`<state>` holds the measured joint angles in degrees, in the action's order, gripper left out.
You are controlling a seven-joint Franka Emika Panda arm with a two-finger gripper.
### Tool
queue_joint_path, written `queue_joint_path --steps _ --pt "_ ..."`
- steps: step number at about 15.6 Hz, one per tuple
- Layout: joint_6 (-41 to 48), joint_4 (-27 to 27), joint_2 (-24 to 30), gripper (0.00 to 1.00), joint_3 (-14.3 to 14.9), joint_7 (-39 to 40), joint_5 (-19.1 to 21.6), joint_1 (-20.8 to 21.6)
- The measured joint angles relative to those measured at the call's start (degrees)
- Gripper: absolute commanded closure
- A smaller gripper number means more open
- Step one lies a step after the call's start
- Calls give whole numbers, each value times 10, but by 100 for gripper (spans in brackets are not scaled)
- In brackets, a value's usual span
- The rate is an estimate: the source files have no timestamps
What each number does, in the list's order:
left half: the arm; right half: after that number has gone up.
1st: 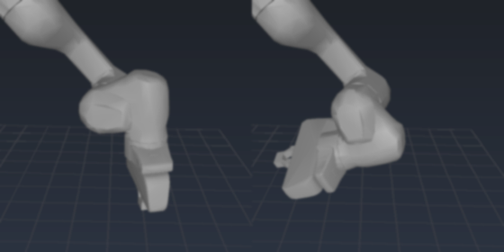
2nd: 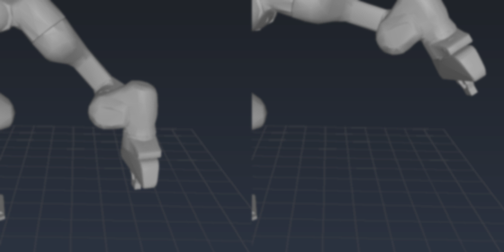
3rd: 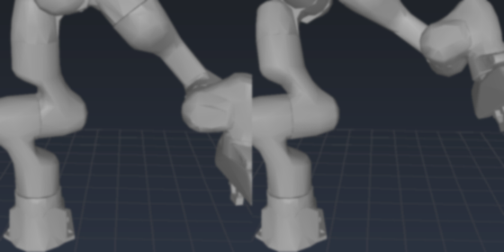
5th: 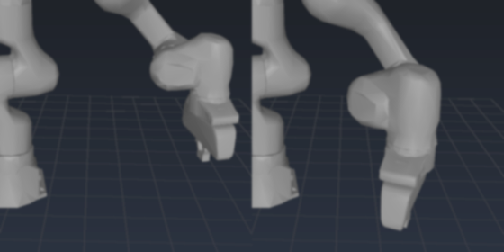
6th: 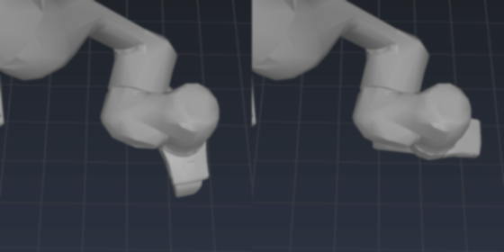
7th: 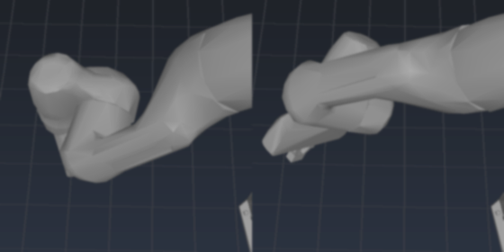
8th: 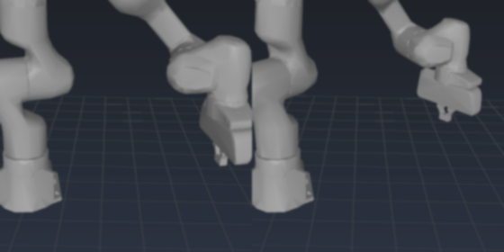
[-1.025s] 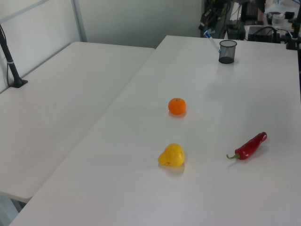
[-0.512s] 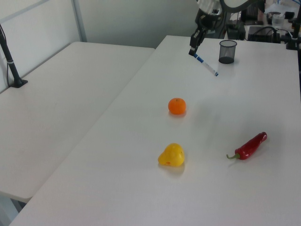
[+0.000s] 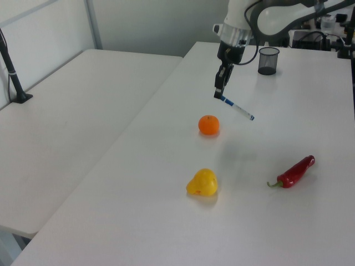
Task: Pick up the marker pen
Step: 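Carry the marker over the table beside the orange and lower it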
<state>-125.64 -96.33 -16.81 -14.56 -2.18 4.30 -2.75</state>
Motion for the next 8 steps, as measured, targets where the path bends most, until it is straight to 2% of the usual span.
queue_joint_path --steps 3,8 --pt "-6 0 -27 100 -2 -4 0 25" --pt "-80 0 -78 100 -3 -7 -6 54"
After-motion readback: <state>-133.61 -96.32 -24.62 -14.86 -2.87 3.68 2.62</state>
